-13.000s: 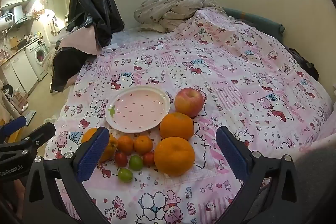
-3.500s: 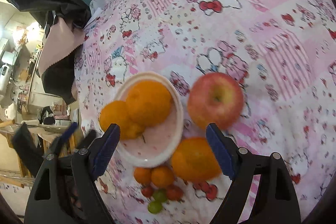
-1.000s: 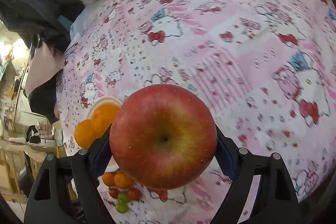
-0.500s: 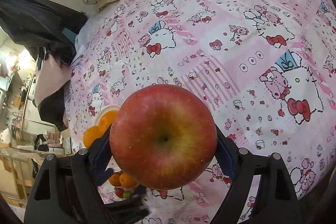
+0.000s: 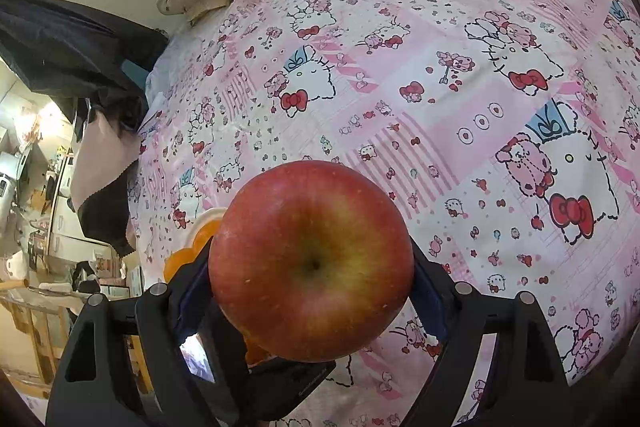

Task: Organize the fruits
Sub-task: 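Grasp a round orange with the left tool while the right tool holds the apple, then lower the round orange onto the plate with the left tool and open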

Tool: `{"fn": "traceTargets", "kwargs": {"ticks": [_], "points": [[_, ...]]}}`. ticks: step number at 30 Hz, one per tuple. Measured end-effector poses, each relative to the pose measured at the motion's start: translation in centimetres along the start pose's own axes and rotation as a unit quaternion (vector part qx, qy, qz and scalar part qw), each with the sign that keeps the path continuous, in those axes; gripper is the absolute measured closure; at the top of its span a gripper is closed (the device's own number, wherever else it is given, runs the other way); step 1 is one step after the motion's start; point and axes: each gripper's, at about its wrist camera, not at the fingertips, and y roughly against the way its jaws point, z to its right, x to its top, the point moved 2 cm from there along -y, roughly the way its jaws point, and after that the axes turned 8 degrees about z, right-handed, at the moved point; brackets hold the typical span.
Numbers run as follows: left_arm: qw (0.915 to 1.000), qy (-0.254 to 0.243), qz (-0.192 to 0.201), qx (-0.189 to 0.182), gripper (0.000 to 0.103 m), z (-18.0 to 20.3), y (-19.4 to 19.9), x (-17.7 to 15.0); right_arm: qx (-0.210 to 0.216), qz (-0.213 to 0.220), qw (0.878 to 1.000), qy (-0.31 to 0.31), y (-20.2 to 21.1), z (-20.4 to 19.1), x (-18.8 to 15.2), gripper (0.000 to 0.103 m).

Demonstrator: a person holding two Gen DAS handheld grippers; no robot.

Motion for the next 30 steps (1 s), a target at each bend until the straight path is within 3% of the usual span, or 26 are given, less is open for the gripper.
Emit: {"fn": "traceTargets", "kwargs": {"ticks": [10, 15, 22, 26, 30], "points": [[0.9963, 0.017, 0.028, -0.079, 0.025, -2.0, 3.8, -0.4, -0.015, -0.001, 1.000, 0.015, -0.9, -1.1, -0.2, 0.016], [0.9919, 0.049, 0.045, -0.109, 0.025, -6.0, 7.1, -0.3, -0.016, -0.014, 1.000, 0.022, -2.0, -2.1, -0.7, 0.016], [0.9816, 0.153, 0.067, -0.092, 0.025, -15.8, 8.6, 3.8, -0.023, -0.015, 0.998, 0.060, -3.3, -5.5, -1.5, 0.016], [0.9705, 0.224, 0.051, -0.072, 0.025, -20.7, 5.9, 7.6, -0.026, -0.028, 0.997, 0.074, -4.5, -6.3, -1.7, 0.016], [0.9627, 0.262, 0.030, -0.062, 0.025, -22.5, 2.7, 9.7, -0.030, -0.033, 0.997, 0.068, -5.2, -6.0, -1.5, 0.016]]}}
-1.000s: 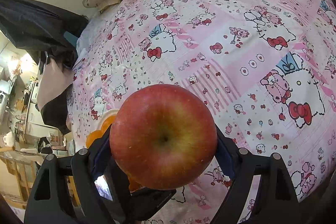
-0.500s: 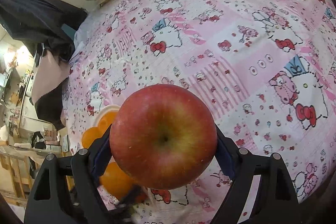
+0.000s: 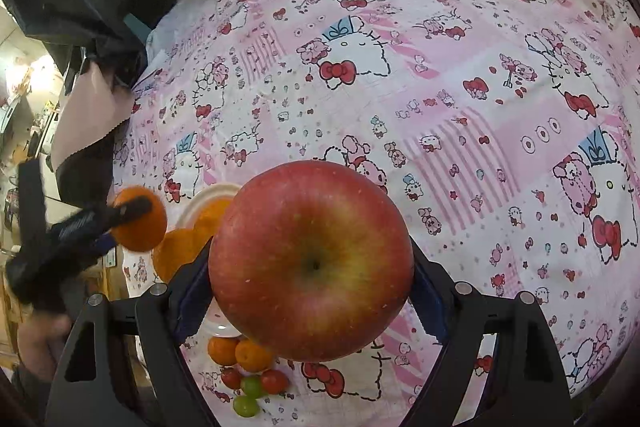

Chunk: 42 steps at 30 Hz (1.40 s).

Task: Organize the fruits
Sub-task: 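Lower the round orange onto the plate with the left tool and open, then lower the red apple onto the plate with the right tool and open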

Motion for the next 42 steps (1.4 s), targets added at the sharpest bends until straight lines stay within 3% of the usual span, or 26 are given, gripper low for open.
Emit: {"fn": "traceTargets", "kwargs": {"ticks": [6, 21, 25, 33, 37, 42], "points": [[0.9985, -0.030, -0.015, 0.044, 0.024, 1.4, -4.3, 0.8, 0.002, 0.005, 1.000, -0.002, 0.1, 0.3, 0.7, 0.016], [0.9860, -0.102, -0.032, 0.128, 0.024, 4.2, -7.6, 0.4, 0.034, -0.003, 0.999, -0.015, 0.0, -0.1, 1.0, 0.016], [0.9867, -0.101, -0.033, 0.123, 0.023, 4.0, -7.6, 0.4, 0.032, 0.003, 0.999, -0.012, 0.2, -0.1, 1.3, 0.016], [0.9941, -0.082, 0.000, 0.071, 0.023, 3.4, -3.8, 0.2, 0.033, 0.002, 0.999, -0.016, 0.1, 0.0, 1.3, 0.016], [0.9950, -0.076, 0.044, 0.048, 0.023, 2.2, 0.3, -0.2, 0.053, 0.001, 0.999, -0.006, -0.2, -1.6, 1.1, 0.016], [0.9908, -0.089, 0.088, 0.050, 0.023, -1.2, 4.5, -1.7, 0.066, -0.009, 0.997, 0.036, -1.5, -5.1, 0.4, 0.016]]}}
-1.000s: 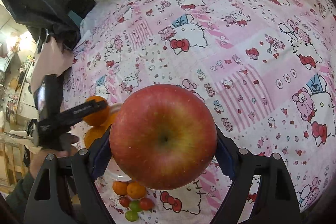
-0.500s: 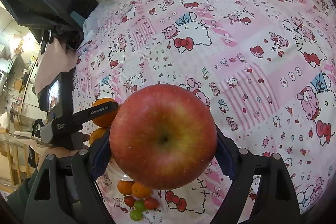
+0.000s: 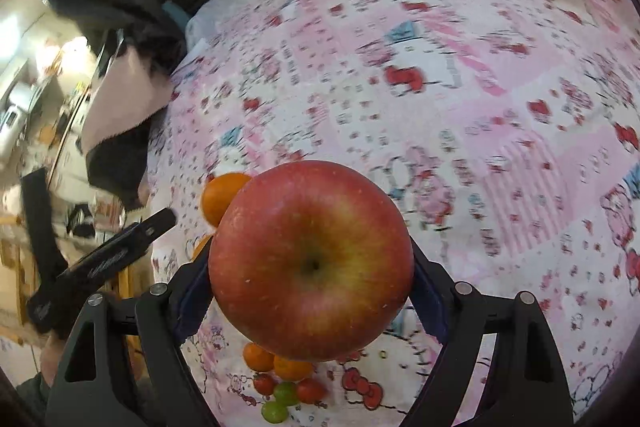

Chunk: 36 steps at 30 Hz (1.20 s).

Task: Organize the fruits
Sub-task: 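Lower the red apple onto the plate with the right tool and open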

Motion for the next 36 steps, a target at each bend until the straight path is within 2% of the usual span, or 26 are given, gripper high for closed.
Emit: {"fn": "traceTargets", "kwargs": {"ticks": [2, 4, 10, 18, 21, 25, 36], "points": [[0.9994, 0.011, 0.033, 0.003, 0.023, -2.2, 2.2, -1.0, 0.009, -0.013, 1.000, 0.011, -1.2, -1.4, -0.2, 0.016], [0.9987, 0.021, 0.047, 0.005, 0.023, -4.2, 3.5, -2.0, 0.017, -0.022, 0.999, 0.020, -2.4, -2.9, -0.3, 0.016], [0.9979, 0.056, 0.033, -0.005, 0.023, -8.0, 4.3, -5.3, 0.024, -0.044, 0.996, 0.070, -6.1, -7.2, -1.2, 0.016], [0.9973, 0.064, 0.032, -0.017, 0.023, -8.8, 3.6, -6.9, 0.040, -0.056, 0.991, 0.117, -10.7, -10.9, -1.6, 0.016], [0.9975, 0.057, 0.038, -0.019, 0.023, -8.7, 3.7, -6.8, 0.031, -0.065, 0.988, 0.138, -12.1, -11.6, -2.4, 0.016], [0.9966, 0.071, 0.028, -0.031, 0.023, -9.0, 3.5, -6.6, 0.030, -0.049, 0.987, 0.153, -12.3, -11.7, -2.8, 0.016], [0.9972, 0.066, 0.021, -0.030, 0.023, -8.3, 3.1, -7.1, 0.054, -0.065, 0.992, 0.093, -12.2, -10.1, -2.2, 0.012]]}}
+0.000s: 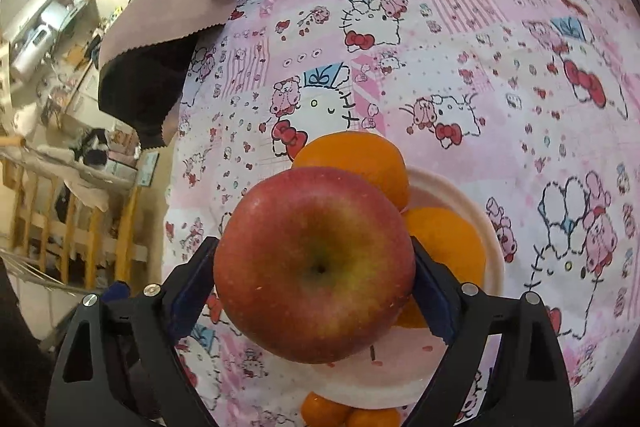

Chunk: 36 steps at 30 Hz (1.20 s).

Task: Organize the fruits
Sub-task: 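Lower the red apple onto the plate with the right tool and open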

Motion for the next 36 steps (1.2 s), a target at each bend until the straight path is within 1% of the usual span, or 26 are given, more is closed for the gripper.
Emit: {"fn": "traceTargets", "kwargs": {"ticks": [3, 12, 19, 25, 31, 33, 36], "points": [[1.0000, -0.001, -0.001, 0.002, 0.023, 0.0, -0.1, -0.1, -0.014, 0.000, 1.000, 0.007, 0.2, 0.3, 0.1, 0.011], [1.0000, -0.005, -0.006, 0.004, 0.023, 0.1, -0.4, -0.3, -0.010, 0.006, 1.000, 0.008, 0.7, 0.3, 0.3, 0.011], [1.0000, -0.003, 0.002, 0.007, 0.023, -0.1, -0.3, -0.3, 0.002, 0.054, 0.999, 0.006, 3.6, 0.4, 1.6, 0.011], [0.9999, -0.002, 0.011, 0.010, 0.023, -0.1, 0.0, -0.2, -0.004, 0.061, 0.998, -0.003, 4.9, 1.0, 1.5, 0.011], [0.9994, -0.001, 0.030, 0.015, 0.023, -0.4, 1.1, -0.2, -0.008, 0.097, 0.995, -0.010, 9.2, 1.5, 1.3, 0.011], [0.9988, -0.005, 0.045, 0.021, 0.023, -0.4, 1.9, -0.3, -0.008, 0.107, 0.994, -0.019, 10.7, 1.7, 0.6, 0.011], [0.9981, -0.009, 0.058, 0.022, 0.023, -0.4, 2.9, -0.3, -0.016, 0.117, 0.993, -0.024, 12.4, 1.9, -0.9, 0.011]]}}
